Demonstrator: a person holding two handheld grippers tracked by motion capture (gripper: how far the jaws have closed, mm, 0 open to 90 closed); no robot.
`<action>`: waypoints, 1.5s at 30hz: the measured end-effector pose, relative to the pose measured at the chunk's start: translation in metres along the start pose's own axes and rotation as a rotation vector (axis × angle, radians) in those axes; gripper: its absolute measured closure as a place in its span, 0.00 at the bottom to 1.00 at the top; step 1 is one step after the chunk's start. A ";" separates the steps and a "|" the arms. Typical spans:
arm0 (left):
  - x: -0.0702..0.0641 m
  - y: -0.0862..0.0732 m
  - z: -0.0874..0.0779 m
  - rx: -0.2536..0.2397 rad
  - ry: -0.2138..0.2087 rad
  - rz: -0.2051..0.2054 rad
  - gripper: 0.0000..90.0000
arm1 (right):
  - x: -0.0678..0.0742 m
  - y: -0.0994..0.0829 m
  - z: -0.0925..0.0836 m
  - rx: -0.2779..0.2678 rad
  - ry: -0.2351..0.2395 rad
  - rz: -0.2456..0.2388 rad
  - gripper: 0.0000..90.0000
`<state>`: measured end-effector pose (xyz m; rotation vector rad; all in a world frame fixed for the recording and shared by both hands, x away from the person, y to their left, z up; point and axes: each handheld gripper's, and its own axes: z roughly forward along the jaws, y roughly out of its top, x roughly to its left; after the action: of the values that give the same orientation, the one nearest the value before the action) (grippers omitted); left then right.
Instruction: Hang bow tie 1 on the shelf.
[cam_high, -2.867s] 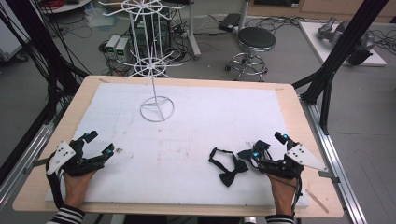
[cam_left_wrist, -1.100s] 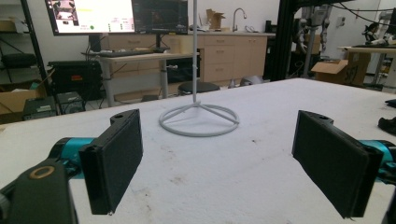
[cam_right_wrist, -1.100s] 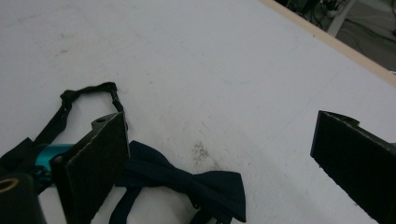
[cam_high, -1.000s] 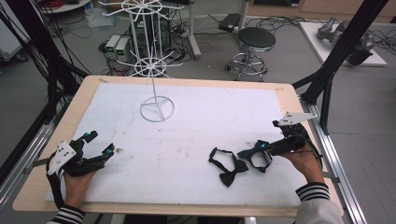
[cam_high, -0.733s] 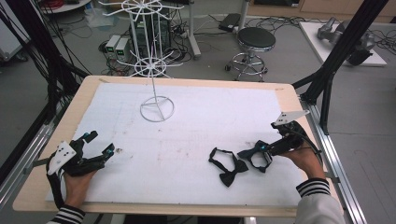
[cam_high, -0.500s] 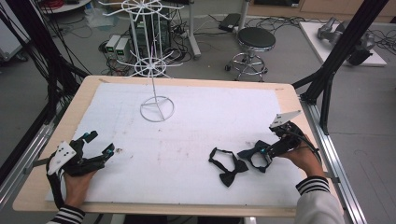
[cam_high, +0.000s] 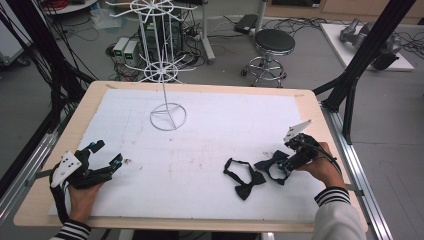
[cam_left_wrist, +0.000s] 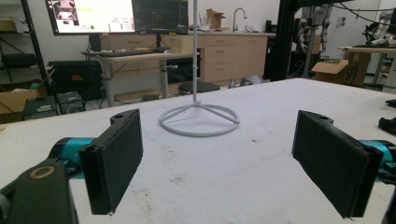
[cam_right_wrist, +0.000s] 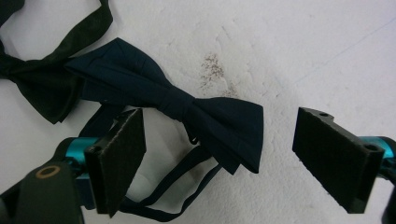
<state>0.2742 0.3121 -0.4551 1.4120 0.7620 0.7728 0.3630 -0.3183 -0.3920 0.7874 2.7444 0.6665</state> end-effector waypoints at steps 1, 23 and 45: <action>0.000 0.000 0.000 0.001 0.000 0.000 0.19 | 0.000 0.000 0.001 0.008 0.004 -0.003 0.22; 0.000 0.000 0.000 0.001 0.000 0.001 0.19 | 0.004 0.004 0.017 0.155 0.006 -0.096 0.46; 0.000 0.000 0.000 -0.001 -0.001 0.002 0.19 | 0.010 0.005 0.015 0.195 -0.011 -0.161 0.95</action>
<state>0.2740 0.3121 -0.4551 1.4121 0.7593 0.7734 0.3620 -0.3036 -0.4034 0.5956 2.8551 0.3664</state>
